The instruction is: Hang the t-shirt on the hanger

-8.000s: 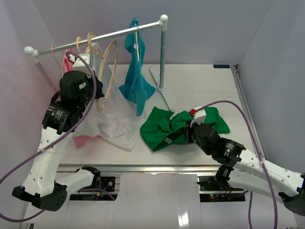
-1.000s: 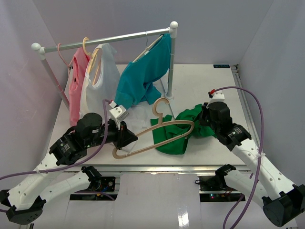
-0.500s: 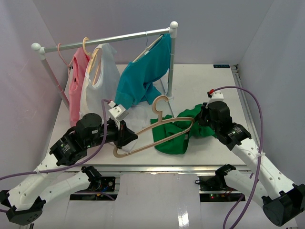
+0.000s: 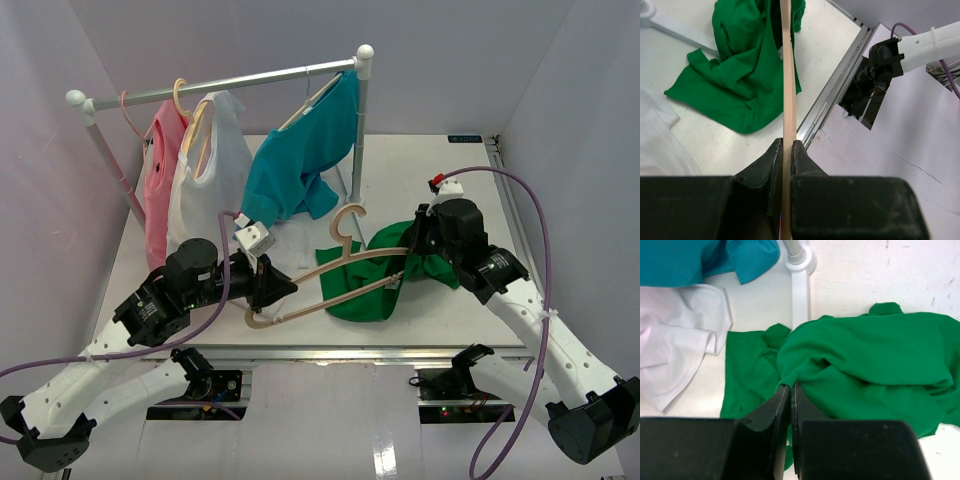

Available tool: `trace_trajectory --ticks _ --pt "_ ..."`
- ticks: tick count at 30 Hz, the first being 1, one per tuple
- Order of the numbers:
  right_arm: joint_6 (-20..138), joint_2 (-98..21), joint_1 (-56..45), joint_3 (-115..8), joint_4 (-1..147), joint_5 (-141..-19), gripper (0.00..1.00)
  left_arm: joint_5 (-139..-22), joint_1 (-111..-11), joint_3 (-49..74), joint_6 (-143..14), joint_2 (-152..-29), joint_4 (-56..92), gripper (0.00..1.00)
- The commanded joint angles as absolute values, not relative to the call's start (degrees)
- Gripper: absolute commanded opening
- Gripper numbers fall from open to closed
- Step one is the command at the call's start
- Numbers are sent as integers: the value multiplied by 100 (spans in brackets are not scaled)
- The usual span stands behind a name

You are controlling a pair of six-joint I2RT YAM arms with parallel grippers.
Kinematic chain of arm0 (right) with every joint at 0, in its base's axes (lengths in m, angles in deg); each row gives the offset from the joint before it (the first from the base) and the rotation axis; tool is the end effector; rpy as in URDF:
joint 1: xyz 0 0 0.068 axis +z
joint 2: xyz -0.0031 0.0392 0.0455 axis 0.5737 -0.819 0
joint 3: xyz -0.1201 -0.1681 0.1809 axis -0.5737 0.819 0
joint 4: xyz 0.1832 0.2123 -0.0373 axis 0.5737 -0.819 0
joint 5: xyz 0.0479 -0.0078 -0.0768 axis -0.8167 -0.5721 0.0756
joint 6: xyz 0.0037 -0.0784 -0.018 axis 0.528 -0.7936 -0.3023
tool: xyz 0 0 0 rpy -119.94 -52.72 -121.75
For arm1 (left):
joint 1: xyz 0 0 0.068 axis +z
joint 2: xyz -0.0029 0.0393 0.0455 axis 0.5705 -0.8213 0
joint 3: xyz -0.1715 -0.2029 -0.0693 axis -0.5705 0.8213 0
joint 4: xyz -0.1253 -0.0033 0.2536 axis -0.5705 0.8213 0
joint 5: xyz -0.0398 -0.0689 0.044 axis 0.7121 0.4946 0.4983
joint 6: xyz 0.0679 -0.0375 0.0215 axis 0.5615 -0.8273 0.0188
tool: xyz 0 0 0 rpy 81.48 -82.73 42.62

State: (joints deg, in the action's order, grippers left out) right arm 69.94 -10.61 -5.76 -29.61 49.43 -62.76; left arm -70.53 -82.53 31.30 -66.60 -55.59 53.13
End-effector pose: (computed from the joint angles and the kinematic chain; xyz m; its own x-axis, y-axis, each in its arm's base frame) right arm 0.2318 0.1166 0.3181 -0.4706 0.0838 -0.8783 -0.2170 0.9539 0.2073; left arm 0.1163 -0.1604 0.3562 -0.4379 0.1478 -0.8868 0.8202 0.4696 -0.3268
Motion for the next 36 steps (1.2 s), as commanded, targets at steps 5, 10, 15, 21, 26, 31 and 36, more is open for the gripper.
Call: trace_trajectory --ticks 5,10,15,21,26,31,36 --pt "6953 -938 -601 -3754 4765 -6838 8 -7424 -8275 3029 -6584 -5604 4513 0" --pt "6977 -959 -601 -4181 4621 -7037 8 -7766 -8273 2911 -6574 -5778 4369 0" --pt "7108 -921 -595 -4316 4697 -7619 8 -7863 -8274 3038 -6484 -5917 3757 0" --pt "7093 -819 -592 -4285 4688 -7558 8 -7936 -8277 3562 -6516 -5835 2706 0" --pt "7008 -863 -592 -4445 4559 -7253 8 -7662 -8277 3755 -6610 -5680 2332 0" --pt "6827 -1160 -592 -5098 4423 -7059 8 -7161 -8270 4137 -6521 -5273 1988 0" --pt "6780 -1321 -592 -5426 4230 -7309 8 -7229 -8277 4519 -6527 -4834 1453 0"
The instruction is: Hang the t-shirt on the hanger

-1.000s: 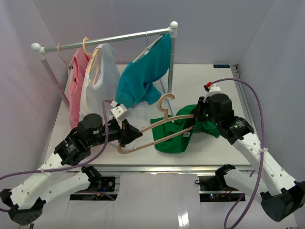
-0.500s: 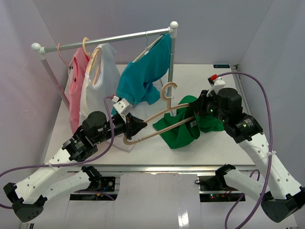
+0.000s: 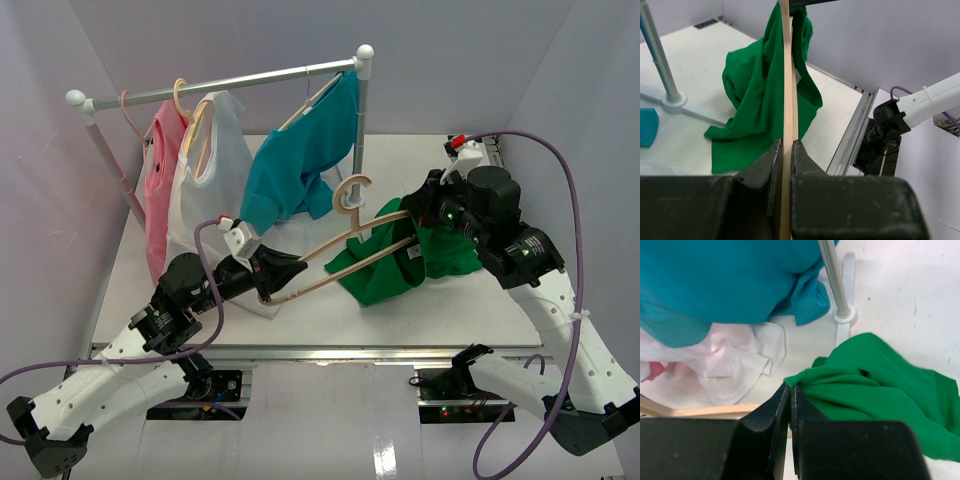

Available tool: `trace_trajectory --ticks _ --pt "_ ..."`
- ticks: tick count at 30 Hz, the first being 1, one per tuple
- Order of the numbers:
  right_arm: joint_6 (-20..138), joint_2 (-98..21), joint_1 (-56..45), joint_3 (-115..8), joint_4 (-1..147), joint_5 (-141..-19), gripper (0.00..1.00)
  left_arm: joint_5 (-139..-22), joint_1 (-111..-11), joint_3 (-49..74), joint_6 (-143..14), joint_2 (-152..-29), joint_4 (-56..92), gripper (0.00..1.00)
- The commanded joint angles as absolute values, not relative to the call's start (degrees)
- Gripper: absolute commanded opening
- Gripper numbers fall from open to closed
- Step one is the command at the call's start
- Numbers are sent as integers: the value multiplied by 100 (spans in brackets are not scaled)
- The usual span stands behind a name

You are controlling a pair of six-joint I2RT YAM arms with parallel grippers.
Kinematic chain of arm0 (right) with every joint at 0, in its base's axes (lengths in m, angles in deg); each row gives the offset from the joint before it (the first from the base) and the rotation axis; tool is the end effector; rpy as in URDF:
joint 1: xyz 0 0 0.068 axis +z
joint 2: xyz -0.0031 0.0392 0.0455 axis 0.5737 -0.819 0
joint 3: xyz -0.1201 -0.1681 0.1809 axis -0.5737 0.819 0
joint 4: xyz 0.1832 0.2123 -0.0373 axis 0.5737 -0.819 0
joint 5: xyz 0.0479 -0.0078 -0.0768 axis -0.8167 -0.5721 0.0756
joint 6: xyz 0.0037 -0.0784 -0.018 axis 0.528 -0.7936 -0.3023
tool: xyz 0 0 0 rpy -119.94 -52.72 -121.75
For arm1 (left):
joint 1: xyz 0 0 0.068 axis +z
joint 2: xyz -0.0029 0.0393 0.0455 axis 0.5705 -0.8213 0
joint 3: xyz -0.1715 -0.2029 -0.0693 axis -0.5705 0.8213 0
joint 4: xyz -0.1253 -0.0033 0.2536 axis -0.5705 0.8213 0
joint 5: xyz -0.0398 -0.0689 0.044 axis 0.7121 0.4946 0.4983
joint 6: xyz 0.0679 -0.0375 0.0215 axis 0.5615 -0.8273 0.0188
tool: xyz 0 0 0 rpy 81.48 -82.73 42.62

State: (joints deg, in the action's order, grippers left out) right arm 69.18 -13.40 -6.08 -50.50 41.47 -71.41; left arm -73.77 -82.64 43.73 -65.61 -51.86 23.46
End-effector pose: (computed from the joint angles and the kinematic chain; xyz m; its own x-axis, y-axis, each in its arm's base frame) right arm 0.2192 0.1199 0.4298 -0.3657 0.1346 -0.9209 -0.3790 0.8822 0.2794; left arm 0.1282 -0.1684 0.3542 -0.1860 -0.1109 -0.9763 0.8702 0.4429 -0.2161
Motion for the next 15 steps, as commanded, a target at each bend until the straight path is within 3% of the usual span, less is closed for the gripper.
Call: trace_trajectory --ticks 1,5,15 --pt "6775 -1283 -592 -5444 4229 -7235 8 -7228 -8275 4547 -6528 -4799 1420 0" --pt "6788 -1269 -592 -5681 4098 -7176 8 -7118 -8270 4520 -6547 -5037 1339 0" --pt "7076 -1338 -592 -5726 4207 -8594 8 -7420 -8274 4496 -6355 -5618 779 0"
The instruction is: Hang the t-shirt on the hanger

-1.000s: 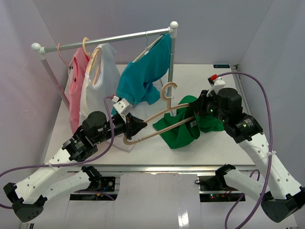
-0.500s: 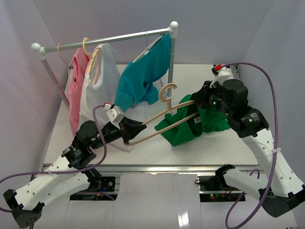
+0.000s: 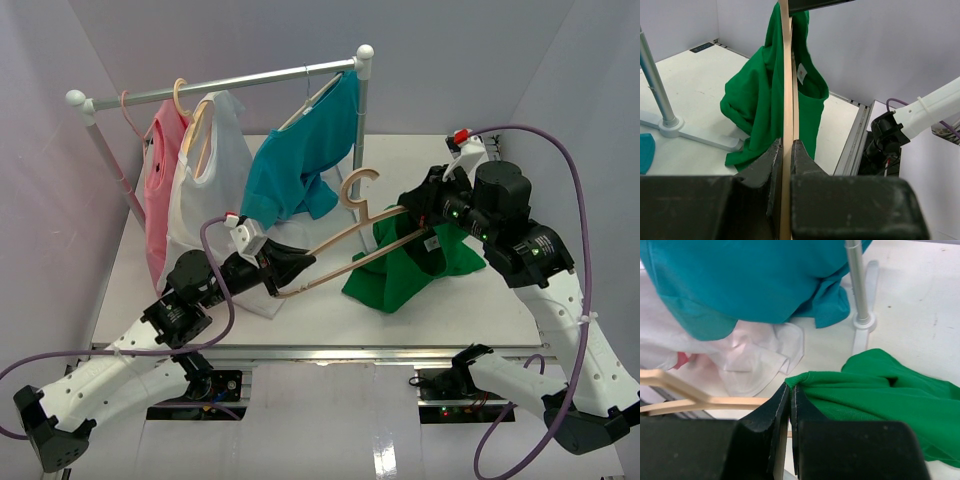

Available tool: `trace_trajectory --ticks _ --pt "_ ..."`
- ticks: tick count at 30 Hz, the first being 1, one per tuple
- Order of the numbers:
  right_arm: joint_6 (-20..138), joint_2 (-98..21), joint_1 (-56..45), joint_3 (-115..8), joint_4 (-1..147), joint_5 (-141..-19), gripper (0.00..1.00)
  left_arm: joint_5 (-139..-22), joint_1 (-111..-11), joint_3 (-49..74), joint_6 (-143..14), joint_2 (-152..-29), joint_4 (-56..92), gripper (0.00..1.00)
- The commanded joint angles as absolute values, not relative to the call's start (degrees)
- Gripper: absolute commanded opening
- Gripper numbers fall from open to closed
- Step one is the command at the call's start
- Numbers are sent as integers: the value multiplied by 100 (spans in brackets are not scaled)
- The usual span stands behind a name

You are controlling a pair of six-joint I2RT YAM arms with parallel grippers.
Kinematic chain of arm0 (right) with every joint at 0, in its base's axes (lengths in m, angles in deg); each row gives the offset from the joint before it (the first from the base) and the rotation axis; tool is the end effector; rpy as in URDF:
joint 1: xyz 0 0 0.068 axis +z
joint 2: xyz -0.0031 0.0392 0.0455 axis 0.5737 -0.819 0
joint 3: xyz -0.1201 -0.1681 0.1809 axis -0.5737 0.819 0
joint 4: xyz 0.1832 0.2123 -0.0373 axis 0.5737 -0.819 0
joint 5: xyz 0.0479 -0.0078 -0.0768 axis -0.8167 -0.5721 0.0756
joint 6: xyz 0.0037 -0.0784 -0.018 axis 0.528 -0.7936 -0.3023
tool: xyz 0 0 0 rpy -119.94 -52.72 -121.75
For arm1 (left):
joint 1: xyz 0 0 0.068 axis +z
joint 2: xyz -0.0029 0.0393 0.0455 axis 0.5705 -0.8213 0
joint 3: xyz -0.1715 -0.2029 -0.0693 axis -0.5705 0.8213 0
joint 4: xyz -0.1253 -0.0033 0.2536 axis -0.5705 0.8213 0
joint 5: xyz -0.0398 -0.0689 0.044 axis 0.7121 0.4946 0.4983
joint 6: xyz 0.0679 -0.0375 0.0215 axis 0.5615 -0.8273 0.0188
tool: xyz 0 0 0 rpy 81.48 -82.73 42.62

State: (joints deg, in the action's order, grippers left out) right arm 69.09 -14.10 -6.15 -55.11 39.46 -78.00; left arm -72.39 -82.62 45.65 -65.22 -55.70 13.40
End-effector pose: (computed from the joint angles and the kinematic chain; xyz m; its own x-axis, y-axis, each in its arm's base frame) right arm 0.2102 0.1237 0.4523 -0.3661 0.1314 -0.9213 -0.4778 0.8230 0.3073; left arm 0.1383 -0.1819 0.3518 -0.1330 -0.1578 -0.9785 0.8917 0.4118 -0.1876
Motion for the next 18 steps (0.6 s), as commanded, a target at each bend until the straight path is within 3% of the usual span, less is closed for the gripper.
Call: trace_trajectory --ticks 1,8,18 --pt "7107 -1301 -592 -5688 4224 -8582 8 -7457 -8274 4512 -6331 -5624 704 0" --pt "7156 -1257 -532 -5267 4580 -8686 8 -7463 -8277 4655 -6398 -5760 209 0" --pt "7034 -1442 -13 -5213 4633 -7857 8 -7646 -8287 5014 -6479 -5552 -87 0"
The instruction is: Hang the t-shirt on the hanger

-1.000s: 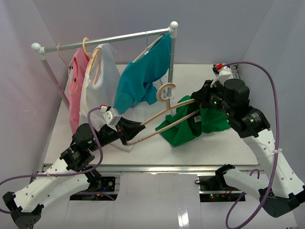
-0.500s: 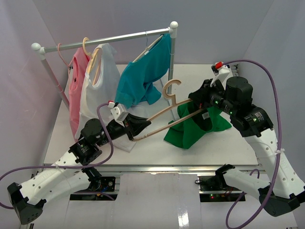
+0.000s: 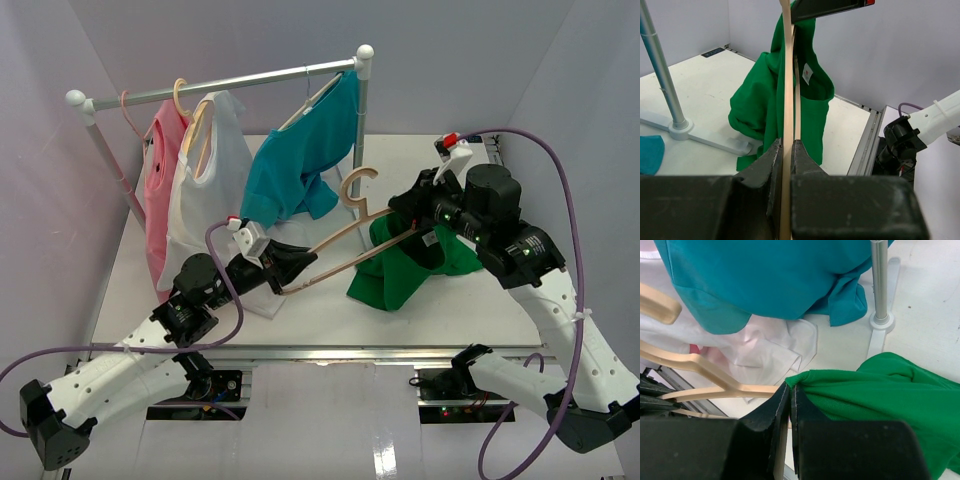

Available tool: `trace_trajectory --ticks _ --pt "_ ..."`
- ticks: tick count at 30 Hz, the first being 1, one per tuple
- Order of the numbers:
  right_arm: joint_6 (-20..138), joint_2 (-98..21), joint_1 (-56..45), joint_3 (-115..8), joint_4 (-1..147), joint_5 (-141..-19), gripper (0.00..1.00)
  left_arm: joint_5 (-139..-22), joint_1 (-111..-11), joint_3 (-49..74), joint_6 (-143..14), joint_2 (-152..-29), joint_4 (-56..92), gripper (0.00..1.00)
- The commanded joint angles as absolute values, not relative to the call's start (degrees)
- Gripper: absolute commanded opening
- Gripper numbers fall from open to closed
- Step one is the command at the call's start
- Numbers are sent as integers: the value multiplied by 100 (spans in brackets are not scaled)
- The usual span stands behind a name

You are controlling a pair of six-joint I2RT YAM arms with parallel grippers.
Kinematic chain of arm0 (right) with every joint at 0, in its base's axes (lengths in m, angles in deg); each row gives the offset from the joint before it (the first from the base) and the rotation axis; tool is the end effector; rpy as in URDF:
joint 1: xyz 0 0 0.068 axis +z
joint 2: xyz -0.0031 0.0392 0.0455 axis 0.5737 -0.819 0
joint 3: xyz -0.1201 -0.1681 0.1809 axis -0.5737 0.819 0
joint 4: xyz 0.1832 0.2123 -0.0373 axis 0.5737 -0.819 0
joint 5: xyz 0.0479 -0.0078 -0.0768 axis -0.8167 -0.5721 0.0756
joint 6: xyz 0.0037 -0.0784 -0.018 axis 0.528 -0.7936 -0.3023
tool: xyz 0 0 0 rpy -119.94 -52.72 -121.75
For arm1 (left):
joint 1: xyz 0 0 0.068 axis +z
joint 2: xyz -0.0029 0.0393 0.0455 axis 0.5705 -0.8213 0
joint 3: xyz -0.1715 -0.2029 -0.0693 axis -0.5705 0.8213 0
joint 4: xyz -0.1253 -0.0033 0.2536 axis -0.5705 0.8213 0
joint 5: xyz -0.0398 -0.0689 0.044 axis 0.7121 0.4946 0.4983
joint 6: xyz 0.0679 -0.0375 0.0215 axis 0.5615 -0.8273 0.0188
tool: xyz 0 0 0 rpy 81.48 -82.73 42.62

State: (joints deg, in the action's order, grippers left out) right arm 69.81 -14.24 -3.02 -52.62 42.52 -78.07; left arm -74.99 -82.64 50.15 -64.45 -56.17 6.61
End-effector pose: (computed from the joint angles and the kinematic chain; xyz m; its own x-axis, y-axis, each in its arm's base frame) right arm 0.2094 0.1390 0.4430 -0.3737 0.1247 -0.9192 -0.5202 0.7923 0.3189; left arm 0.1441 -0.1838 0.3345 -0.0961 -0.1833 -0.9783 0.8772 0.4490 -0.1703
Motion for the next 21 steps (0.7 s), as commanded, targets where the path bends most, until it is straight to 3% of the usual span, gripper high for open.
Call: trace_trajectory --ticks 1,6,15,21 --pt "7051 -1497 109 -5238 4665 -7781 8 -7583 -8294 4927 -6490 -5675 -98 0" --pt "7084 -1589 557 -5245 4854 -7503 9 -7552 -8304 4756 -6487 -5986 -283 0" --pt "6568 -1510 603 -5201 4725 -6615 40 -7661 -8321 5151 -6539 -5769 -682 0" --pt "6111 -1244 598 -5196 4892 -6166 50 -7693 -8318 5438 -6561 -5534 -824 0"
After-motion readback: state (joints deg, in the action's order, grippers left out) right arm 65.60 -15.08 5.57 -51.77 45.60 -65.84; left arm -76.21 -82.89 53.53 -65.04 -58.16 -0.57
